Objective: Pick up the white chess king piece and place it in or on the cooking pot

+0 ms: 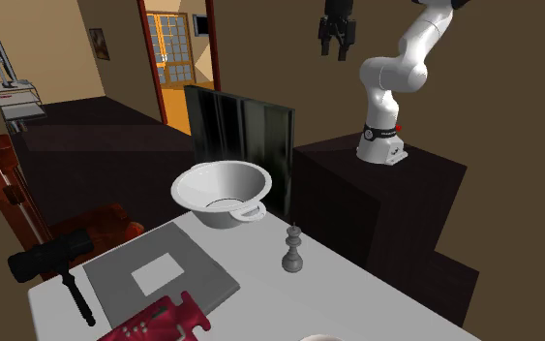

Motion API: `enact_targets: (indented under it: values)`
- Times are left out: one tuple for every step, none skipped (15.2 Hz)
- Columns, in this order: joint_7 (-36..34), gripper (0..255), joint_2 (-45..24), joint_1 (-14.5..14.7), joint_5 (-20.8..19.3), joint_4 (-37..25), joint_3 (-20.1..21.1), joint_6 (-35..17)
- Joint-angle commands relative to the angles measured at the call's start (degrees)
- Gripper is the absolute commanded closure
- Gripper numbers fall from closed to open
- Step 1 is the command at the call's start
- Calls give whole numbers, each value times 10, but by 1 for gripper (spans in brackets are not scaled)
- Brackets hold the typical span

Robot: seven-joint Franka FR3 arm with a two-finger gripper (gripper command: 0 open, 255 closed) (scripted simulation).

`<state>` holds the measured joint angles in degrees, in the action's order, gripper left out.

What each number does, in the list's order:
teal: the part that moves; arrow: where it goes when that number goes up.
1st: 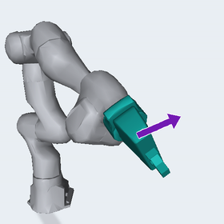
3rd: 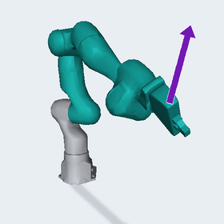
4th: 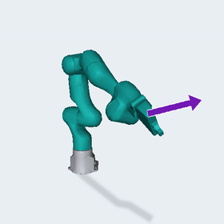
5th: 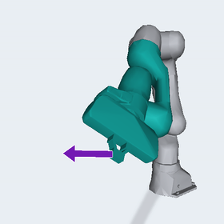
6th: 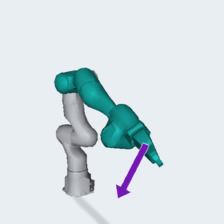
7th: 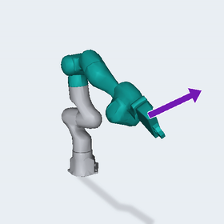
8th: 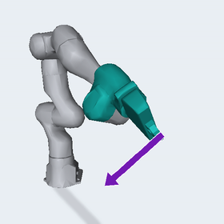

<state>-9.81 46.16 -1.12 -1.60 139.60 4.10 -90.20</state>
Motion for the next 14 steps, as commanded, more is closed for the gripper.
enact_targets:
  values:
    - [0,0,0,0,0,0,0,0]
    - [-6,0,-11,2,5,8,4,-19]
    - [-11,0,-24,3,10,15,8,-38]
    - [-17,0,-37,5,15,21,12,-57]
    - [-22,0,-51,7,20,26,16,-77]
    - [-27,0,-66,8,25,31,20,-96]
    - [-32,0,-81,10,29,34,24,-115]
    - [-37,0,-97,11,34,37,28,-135]
    - [-42,0,-114,13,38,39,32,-154]
    - [-47,0,-132,14,42,41,37,-173]
    - [-52,0,-150,16,45,41,41,-192]
    - [-57,0,-169,17,48,41,45,-211]
    - [-61,0,-188,18,52,39,49,-230]
    - [-66,0,-208,20,54,37,53,-248]
